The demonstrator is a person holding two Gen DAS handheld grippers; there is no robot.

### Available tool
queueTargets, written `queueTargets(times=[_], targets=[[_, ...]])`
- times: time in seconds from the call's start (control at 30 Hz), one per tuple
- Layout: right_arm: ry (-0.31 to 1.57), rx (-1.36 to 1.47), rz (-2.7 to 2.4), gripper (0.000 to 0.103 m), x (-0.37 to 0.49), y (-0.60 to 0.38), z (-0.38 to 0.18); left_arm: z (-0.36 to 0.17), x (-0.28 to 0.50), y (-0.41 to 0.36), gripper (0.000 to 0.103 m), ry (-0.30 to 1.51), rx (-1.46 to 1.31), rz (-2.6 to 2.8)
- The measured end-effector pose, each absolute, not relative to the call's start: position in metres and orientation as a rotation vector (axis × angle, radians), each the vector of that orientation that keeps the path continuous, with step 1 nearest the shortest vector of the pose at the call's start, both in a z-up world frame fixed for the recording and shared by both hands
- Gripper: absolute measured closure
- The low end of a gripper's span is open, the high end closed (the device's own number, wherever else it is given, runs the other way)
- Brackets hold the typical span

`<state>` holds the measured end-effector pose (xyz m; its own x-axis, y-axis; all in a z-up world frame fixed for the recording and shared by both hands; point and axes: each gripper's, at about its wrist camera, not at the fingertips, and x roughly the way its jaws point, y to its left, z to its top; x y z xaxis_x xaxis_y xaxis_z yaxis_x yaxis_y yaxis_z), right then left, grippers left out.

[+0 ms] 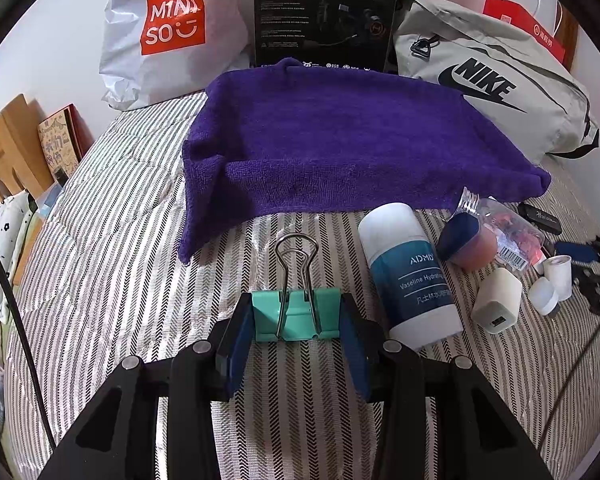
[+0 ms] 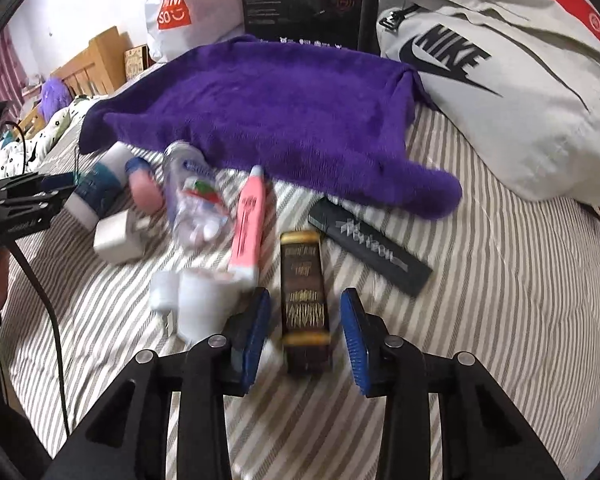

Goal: Organize rigid objects
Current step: 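Carry the binder clip and the Grand Reserve tube toward the purple towel with both tools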

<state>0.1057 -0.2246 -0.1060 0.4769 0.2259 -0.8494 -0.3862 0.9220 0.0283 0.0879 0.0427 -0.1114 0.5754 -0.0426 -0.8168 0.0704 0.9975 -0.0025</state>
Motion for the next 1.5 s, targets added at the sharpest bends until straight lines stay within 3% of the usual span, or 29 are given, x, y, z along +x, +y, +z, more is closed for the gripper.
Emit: queueTargets(times=[0.03,0.1,0.97,1.5], targets=[[1.001,-0.187,0.378,0.067,0.108,-0.222,-0.106,-0.111,0.088,0.043,0.063,0.956,0.032,-0.066],[1.0,-0.182,0.38,0.079,0.108,-0.221,-0.105,-0.111,0.088,0.043,0.063,0.955,0.031,-0.067],[1.028,-0.158,0.267,0.08,0.084,-0.228,-0.102,-0.11,0.088,0.042,0.064,0.952,0.033,-0.064],[1.029,-0.09,0.268,0.08,0.086,-0.24,-0.066,-0.072,0.084,0.058,0.064,0.957,-0.014,-0.071]])
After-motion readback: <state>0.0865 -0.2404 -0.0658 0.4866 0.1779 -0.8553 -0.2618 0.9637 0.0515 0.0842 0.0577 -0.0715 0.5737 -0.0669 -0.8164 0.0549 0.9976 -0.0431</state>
